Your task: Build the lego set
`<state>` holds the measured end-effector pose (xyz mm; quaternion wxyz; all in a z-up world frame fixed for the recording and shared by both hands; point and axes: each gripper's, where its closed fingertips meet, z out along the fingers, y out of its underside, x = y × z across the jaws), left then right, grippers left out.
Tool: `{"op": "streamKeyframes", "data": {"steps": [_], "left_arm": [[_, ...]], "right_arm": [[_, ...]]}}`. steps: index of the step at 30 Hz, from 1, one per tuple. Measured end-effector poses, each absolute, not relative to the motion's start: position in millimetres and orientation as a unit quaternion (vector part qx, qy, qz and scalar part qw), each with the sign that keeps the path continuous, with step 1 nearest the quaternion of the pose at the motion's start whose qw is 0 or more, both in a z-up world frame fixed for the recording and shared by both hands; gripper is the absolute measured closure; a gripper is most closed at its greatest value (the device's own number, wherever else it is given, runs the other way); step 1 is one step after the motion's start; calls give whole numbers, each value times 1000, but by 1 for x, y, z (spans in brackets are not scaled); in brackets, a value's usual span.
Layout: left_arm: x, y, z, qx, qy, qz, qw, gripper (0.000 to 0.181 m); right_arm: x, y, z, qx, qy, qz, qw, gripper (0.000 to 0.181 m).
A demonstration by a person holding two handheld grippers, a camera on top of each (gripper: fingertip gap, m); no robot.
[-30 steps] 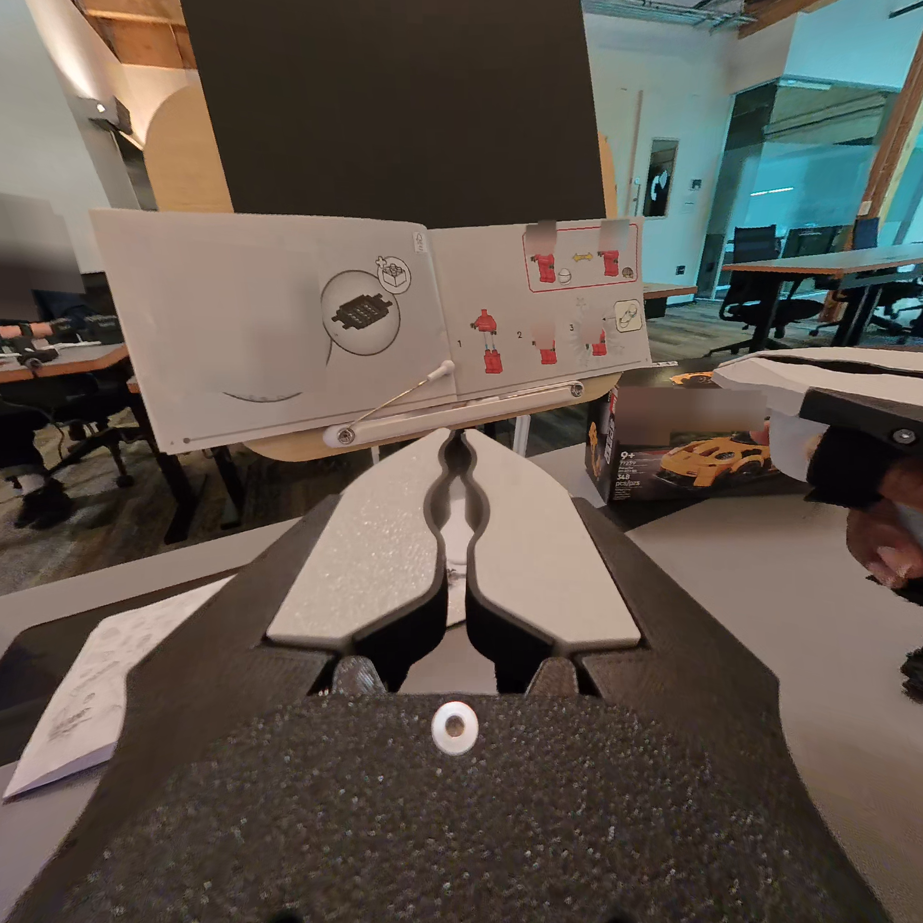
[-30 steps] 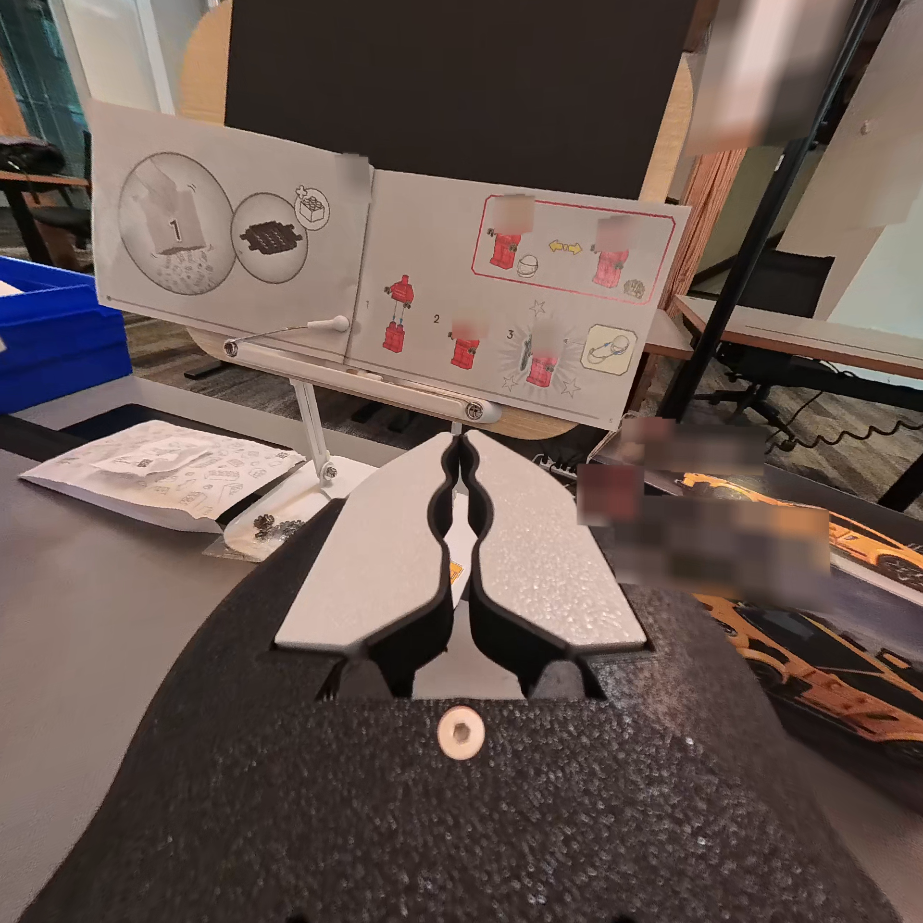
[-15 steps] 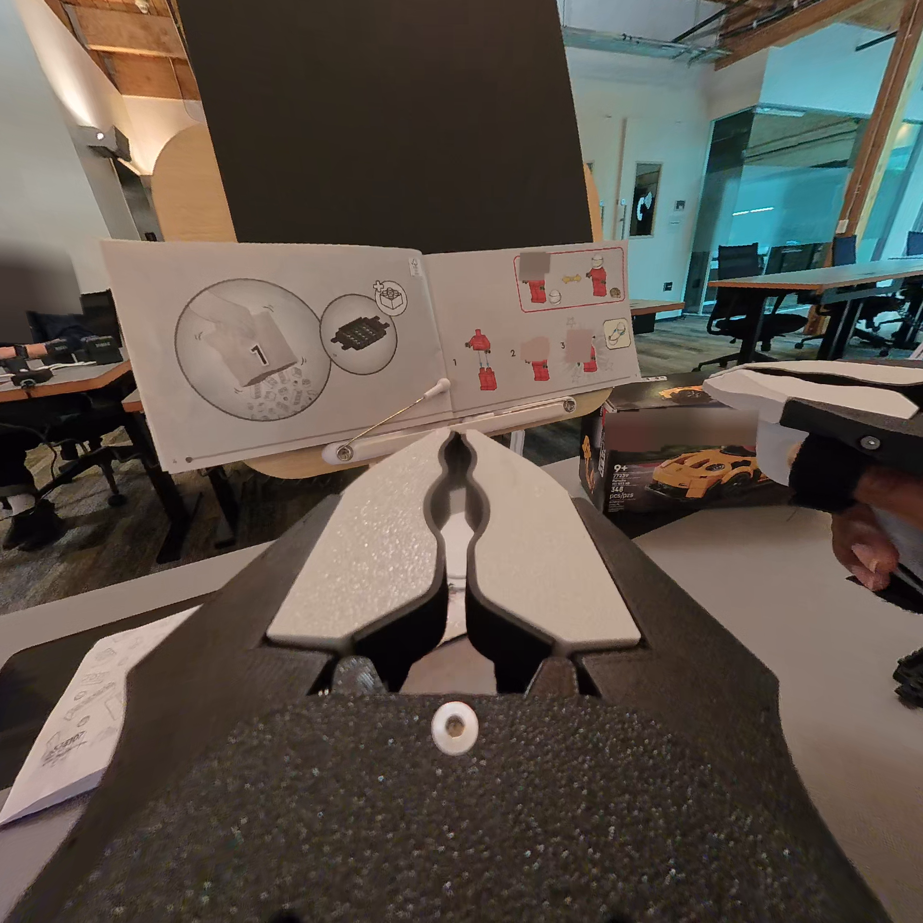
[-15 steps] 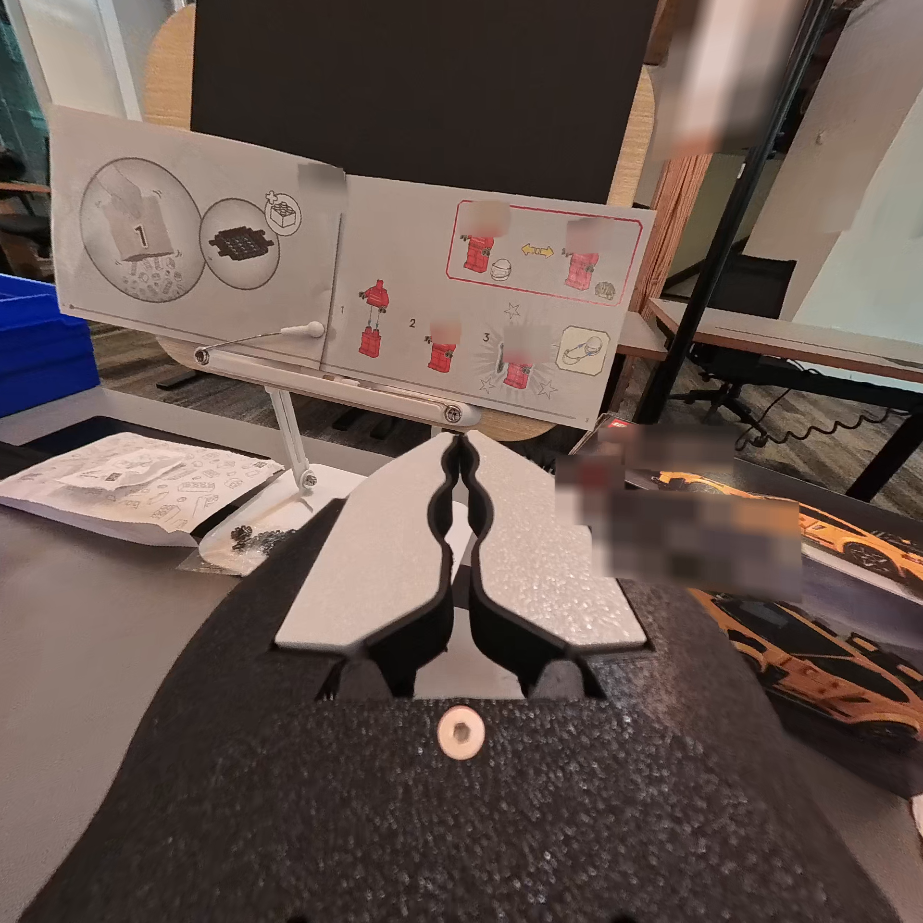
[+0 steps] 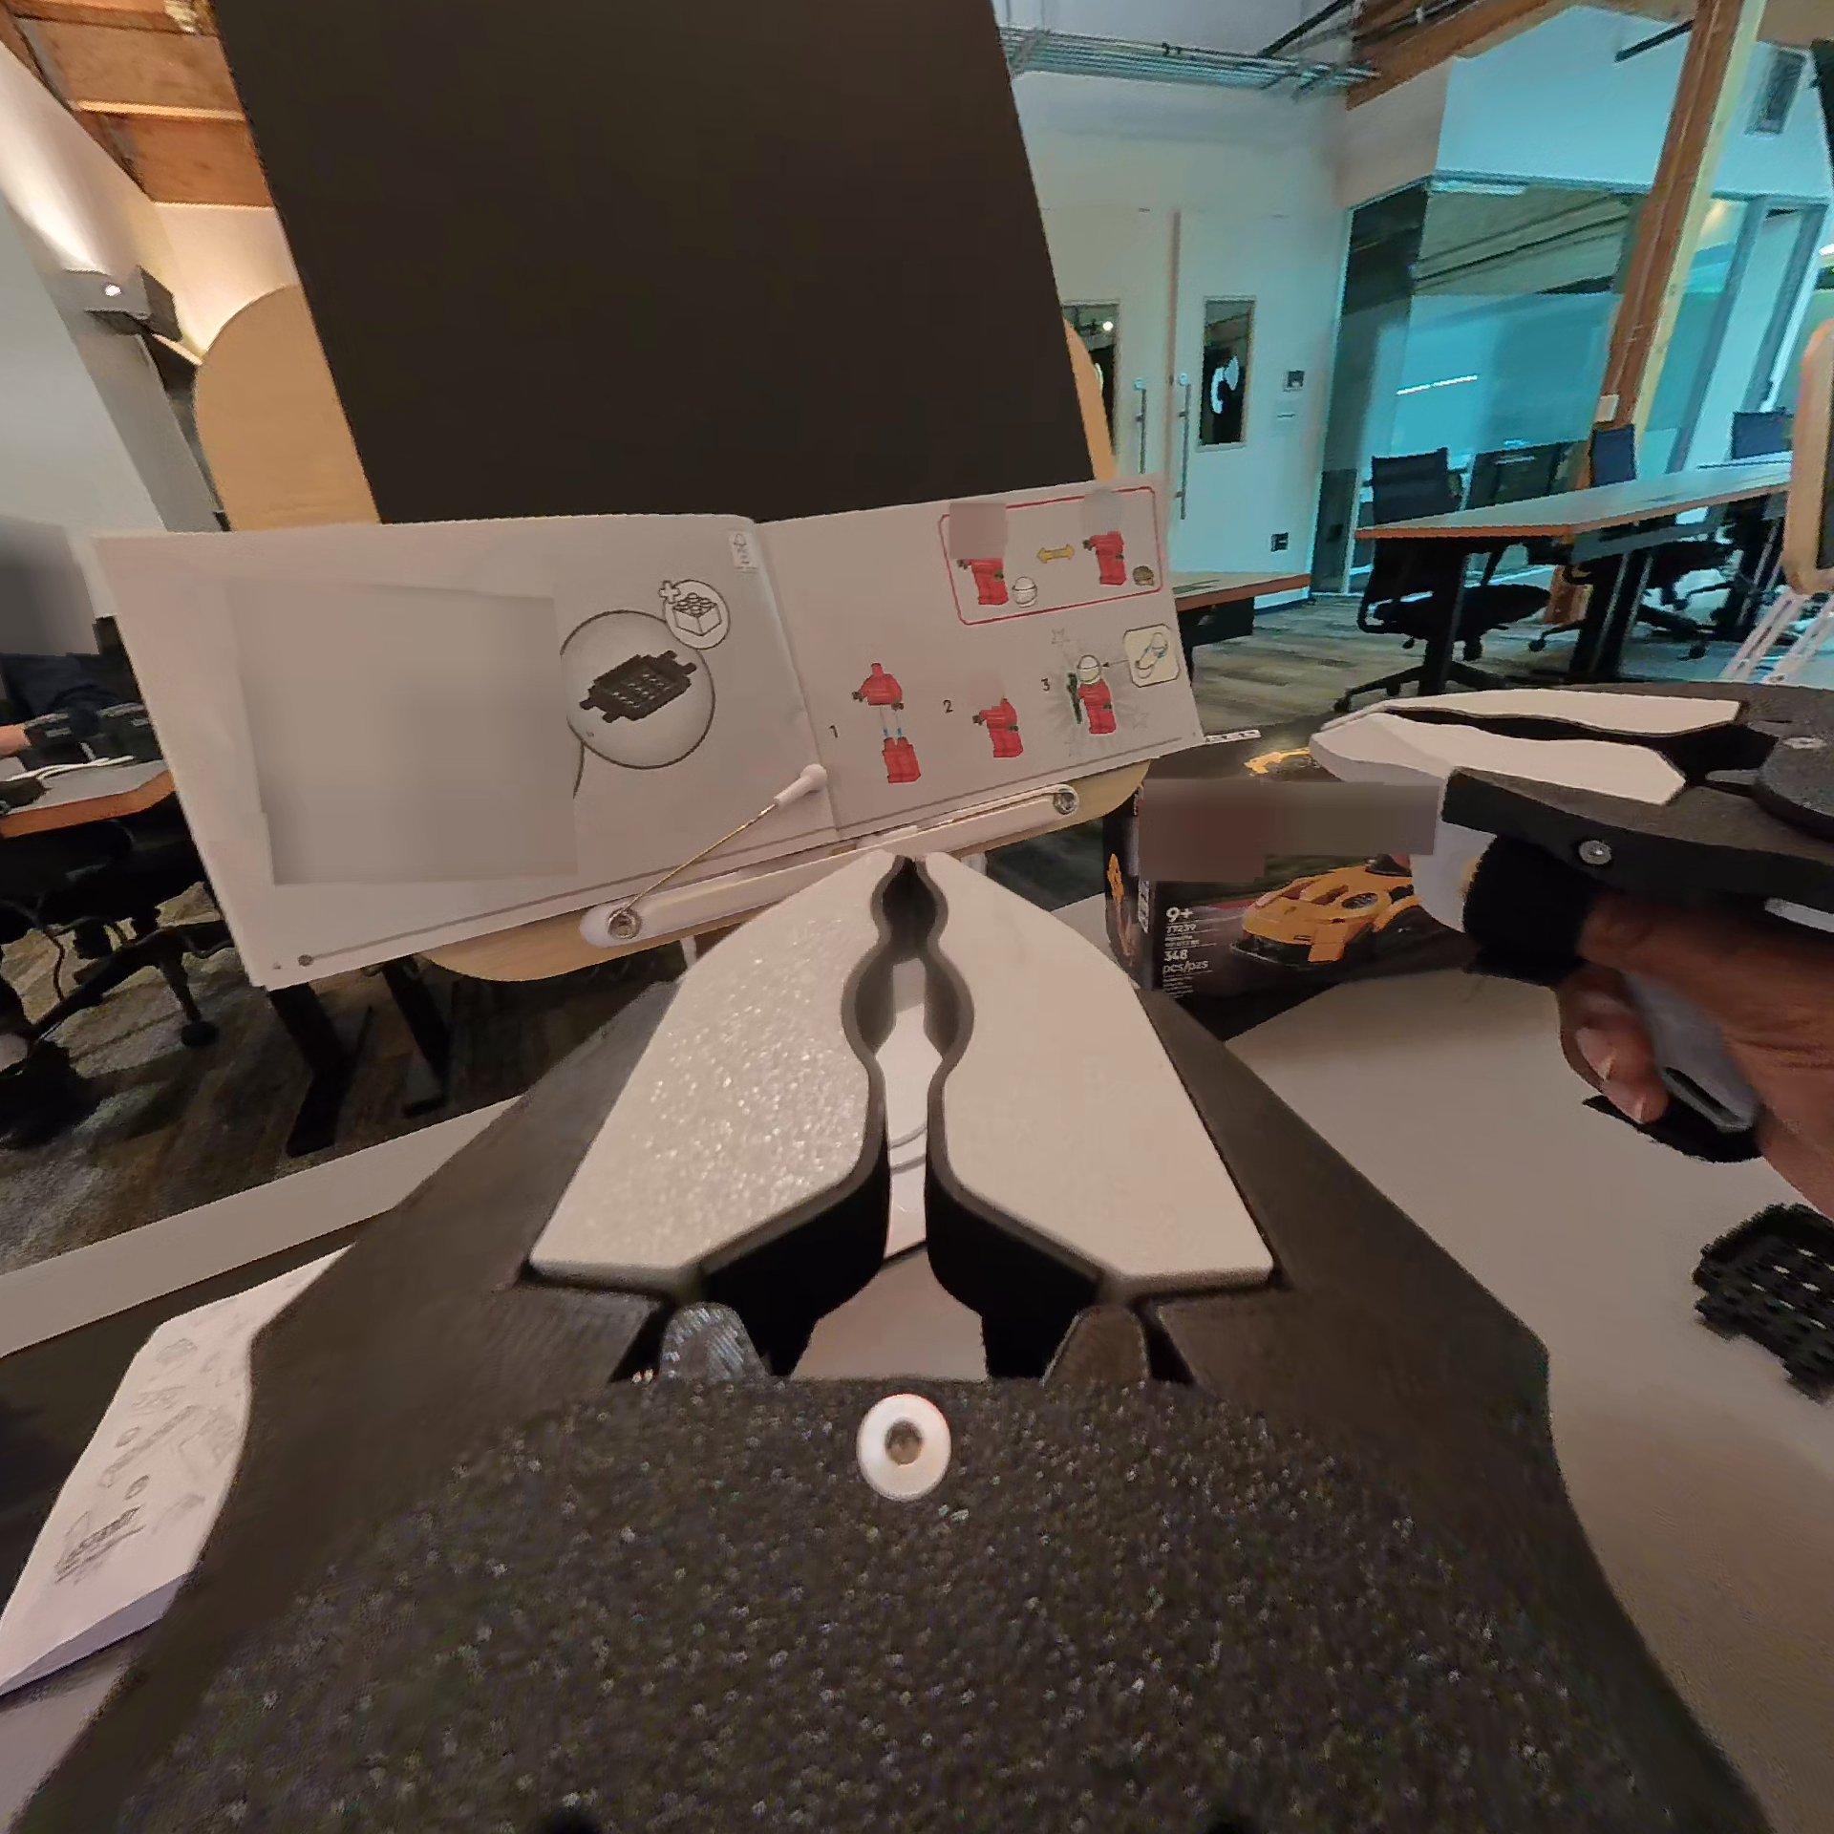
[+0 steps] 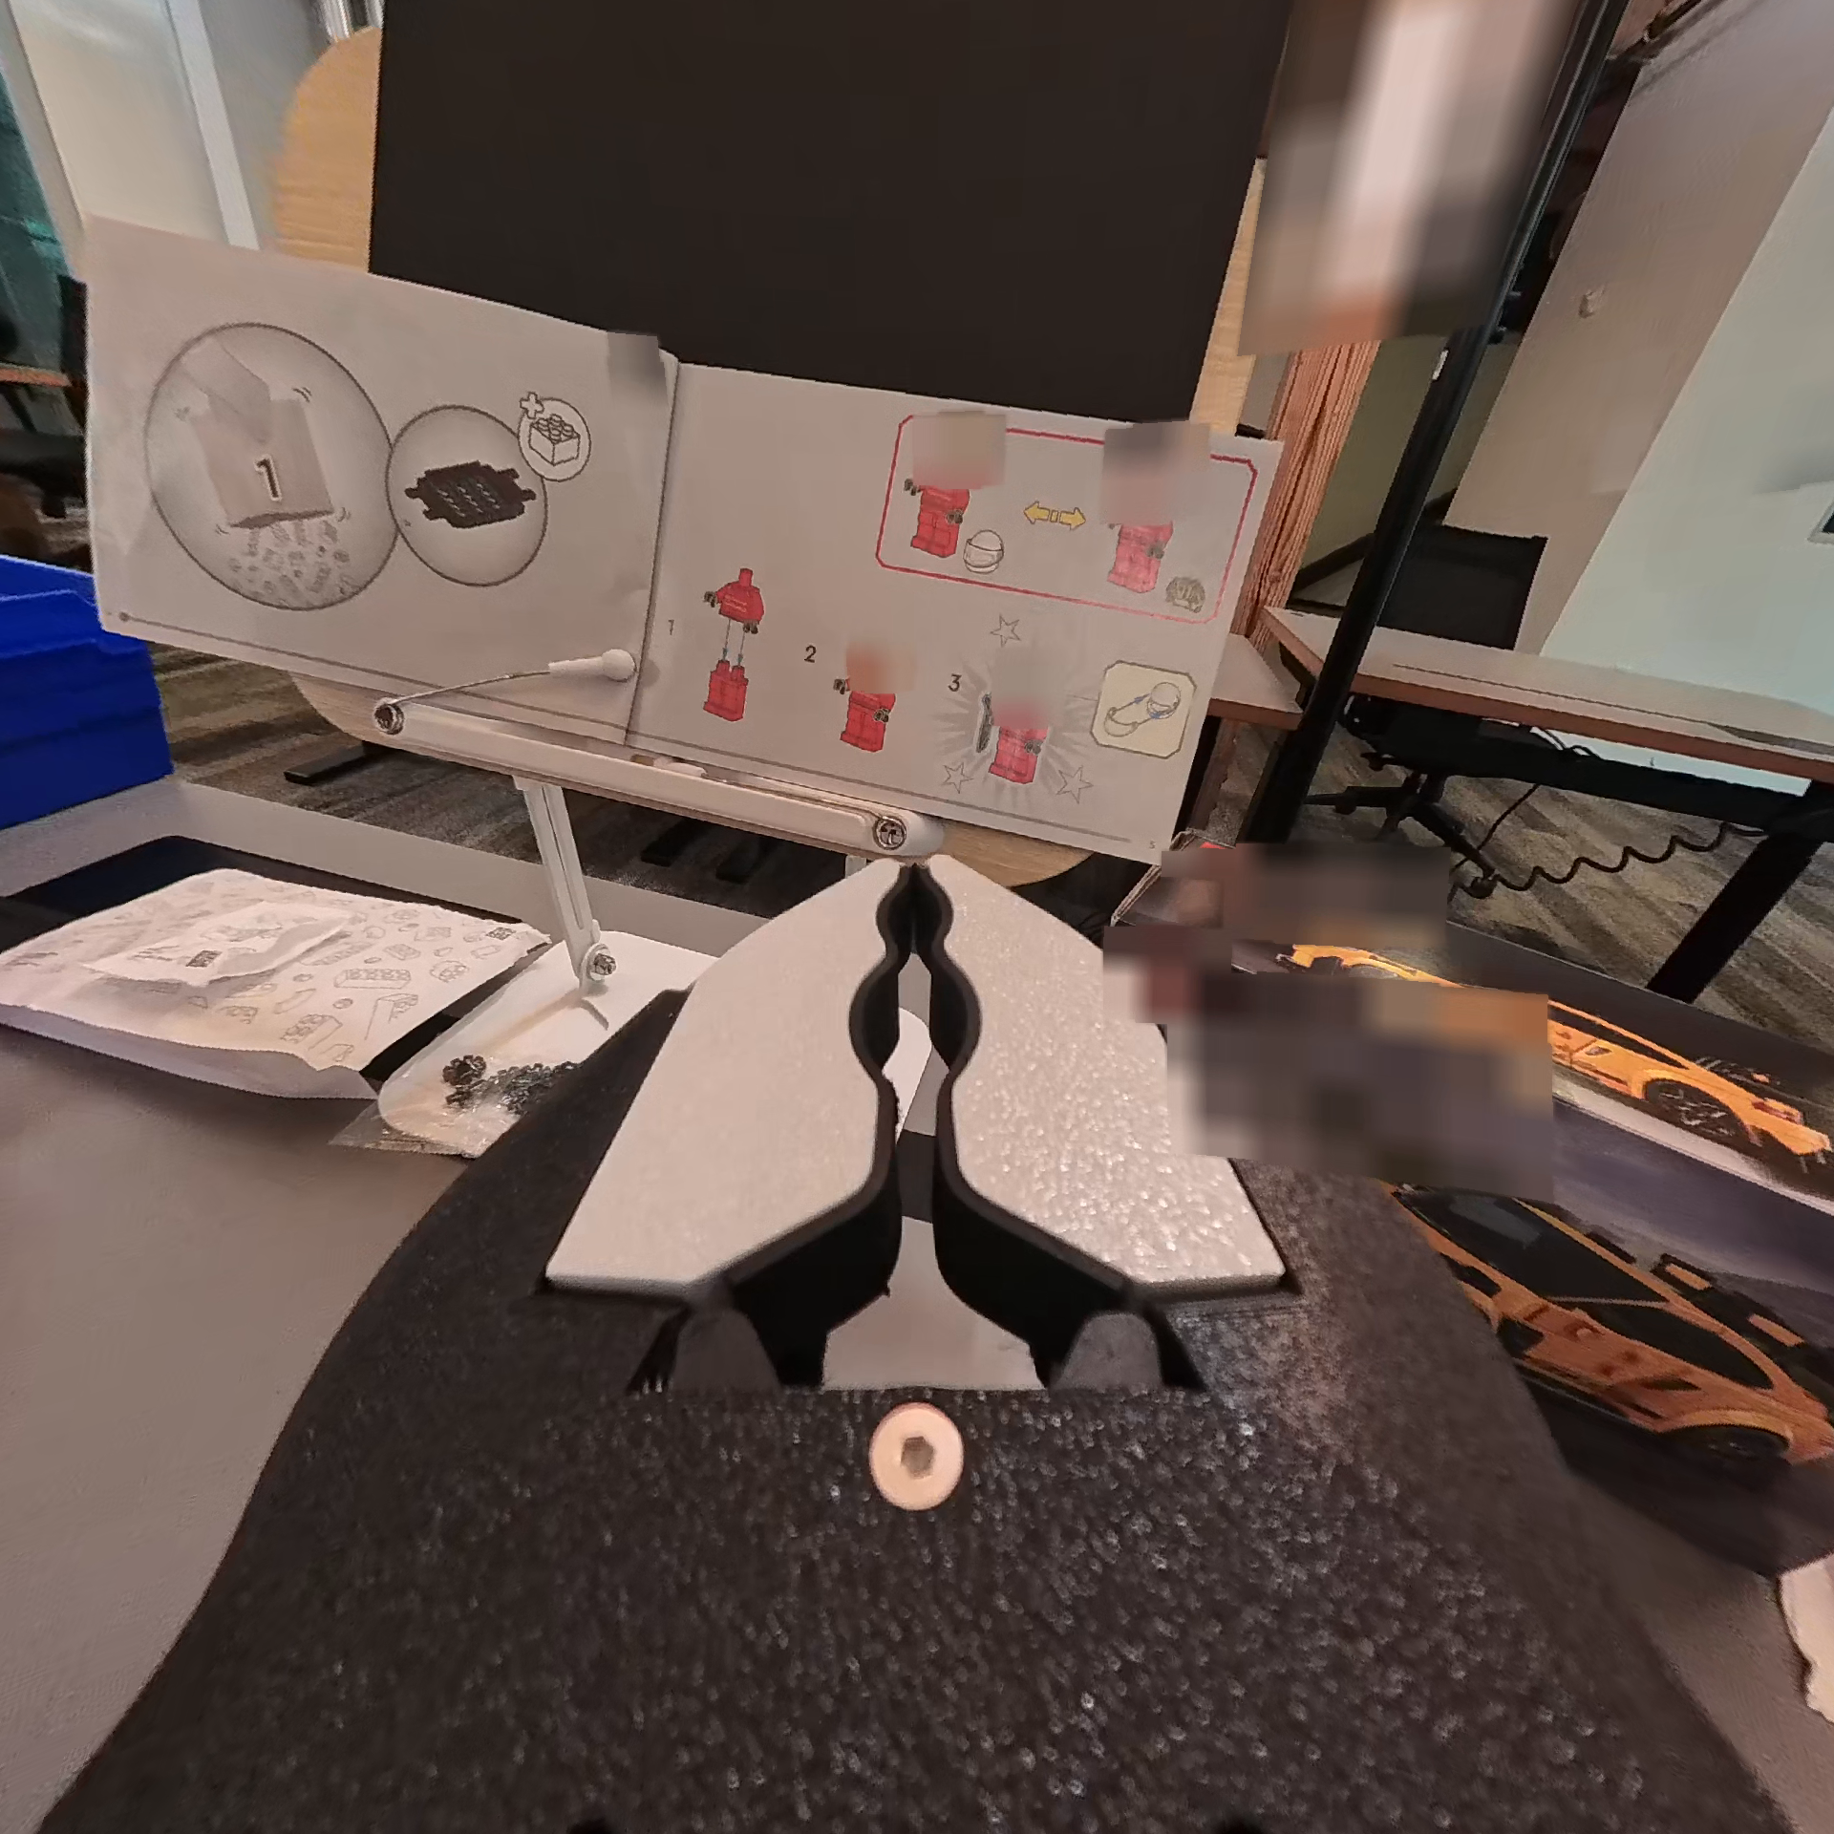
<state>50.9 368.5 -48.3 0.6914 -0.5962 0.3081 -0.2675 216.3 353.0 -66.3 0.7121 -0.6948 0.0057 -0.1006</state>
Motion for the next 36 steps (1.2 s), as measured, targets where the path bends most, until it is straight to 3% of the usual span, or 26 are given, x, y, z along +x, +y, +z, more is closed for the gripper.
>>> {"op": "streamKeyframes", "data": {"steps": [21, 36], "left_arm": [[51, 368, -46, -598, 323, -264, 685, 181], [49, 359, -32, -584, 330, -273, 690, 181]], "right_arm": [[208, 354, -69, -695, -11, -91, 713, 181], [126, 336, -53, -628, -185, -1, 756, 180]]}}
